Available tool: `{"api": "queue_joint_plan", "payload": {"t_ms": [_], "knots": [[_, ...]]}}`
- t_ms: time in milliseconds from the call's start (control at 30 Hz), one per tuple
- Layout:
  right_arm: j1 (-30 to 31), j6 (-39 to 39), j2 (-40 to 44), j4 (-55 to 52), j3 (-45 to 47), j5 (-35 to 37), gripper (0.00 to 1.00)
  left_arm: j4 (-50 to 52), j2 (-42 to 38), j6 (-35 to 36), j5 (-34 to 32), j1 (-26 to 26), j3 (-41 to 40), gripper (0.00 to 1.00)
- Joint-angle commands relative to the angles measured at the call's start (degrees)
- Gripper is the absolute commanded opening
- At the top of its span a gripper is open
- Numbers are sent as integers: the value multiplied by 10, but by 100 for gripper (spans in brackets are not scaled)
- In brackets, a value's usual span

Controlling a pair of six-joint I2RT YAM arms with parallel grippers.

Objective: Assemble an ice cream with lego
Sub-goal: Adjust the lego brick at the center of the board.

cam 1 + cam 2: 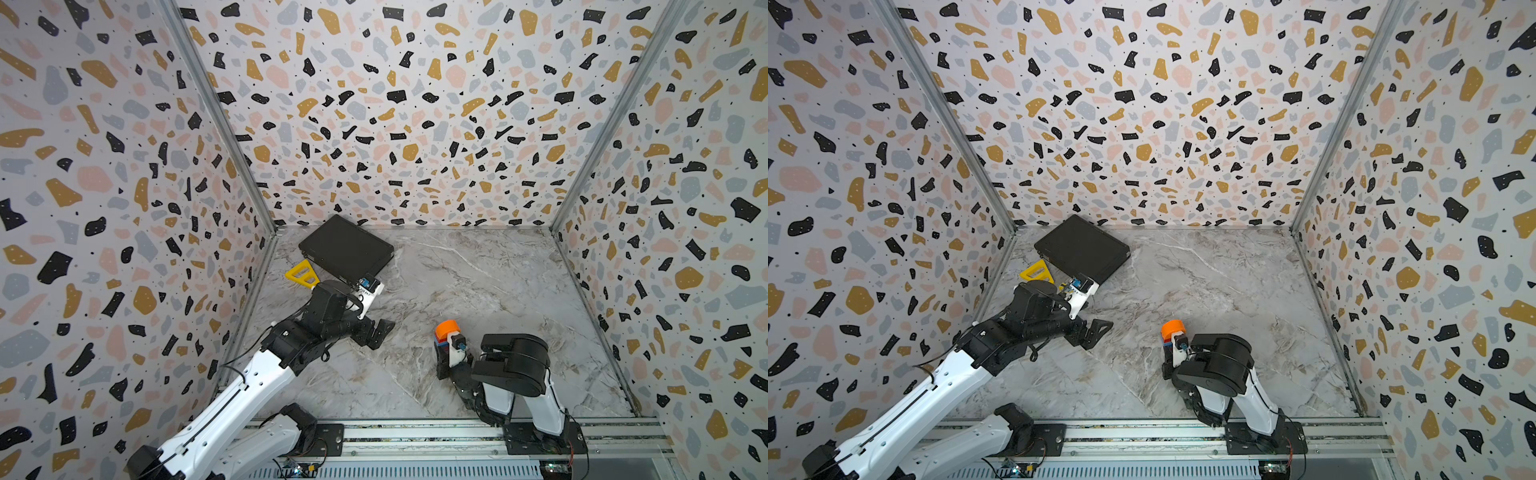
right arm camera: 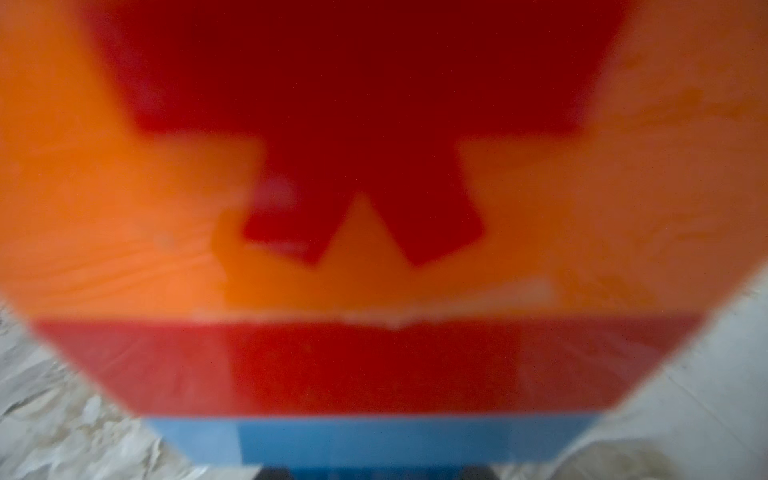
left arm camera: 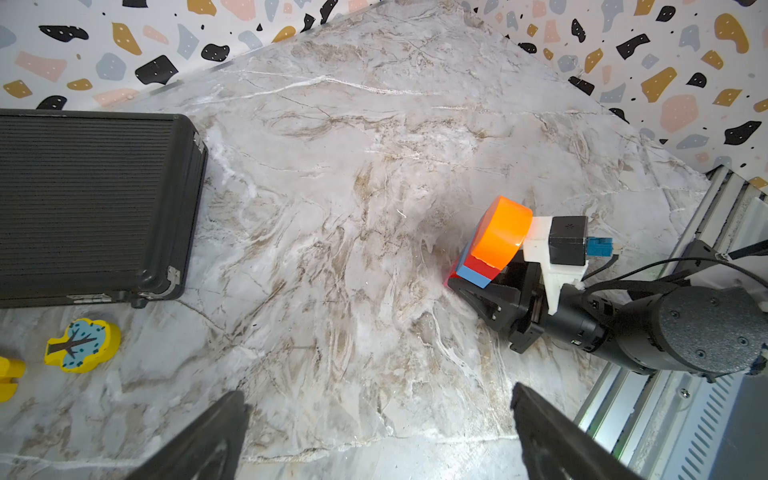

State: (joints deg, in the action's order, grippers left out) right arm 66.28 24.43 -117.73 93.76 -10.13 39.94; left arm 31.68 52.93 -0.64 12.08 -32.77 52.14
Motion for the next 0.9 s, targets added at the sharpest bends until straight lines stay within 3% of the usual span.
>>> {"api": "queue_joint_plan", "payload": {"t_ms": [0, 100, 200, 233, 400, 633, 867], "knots": [[4, 10, 33, -153, 44, -41, 2, -3, -11, 0, -20, 2, 7, 99], [3, 15, 148, -320, 35, -37, 1, 3, -17, -3, -26, 3, 13, 100], [4, 23, 298, -701, -71, -37, 1, 3, -27, -6, -27, 3, 13, 100], [4, 8, 333, -784, -104, -27, 0, 3, -30, -7, -27, 3, 14, 100], [3, -28, 452, -1031, -217, 13, 0, 13, -33, -11, -25, 3, 23, 100], [-35, -5, 434, -1300, -423, -15, 1, 20, -43, -17, -38, 3, 26, 100], [-119, 28, 332, -1450, -575, -147, 2, 32, -41, -25, -58, 3, 28, 100]]}}
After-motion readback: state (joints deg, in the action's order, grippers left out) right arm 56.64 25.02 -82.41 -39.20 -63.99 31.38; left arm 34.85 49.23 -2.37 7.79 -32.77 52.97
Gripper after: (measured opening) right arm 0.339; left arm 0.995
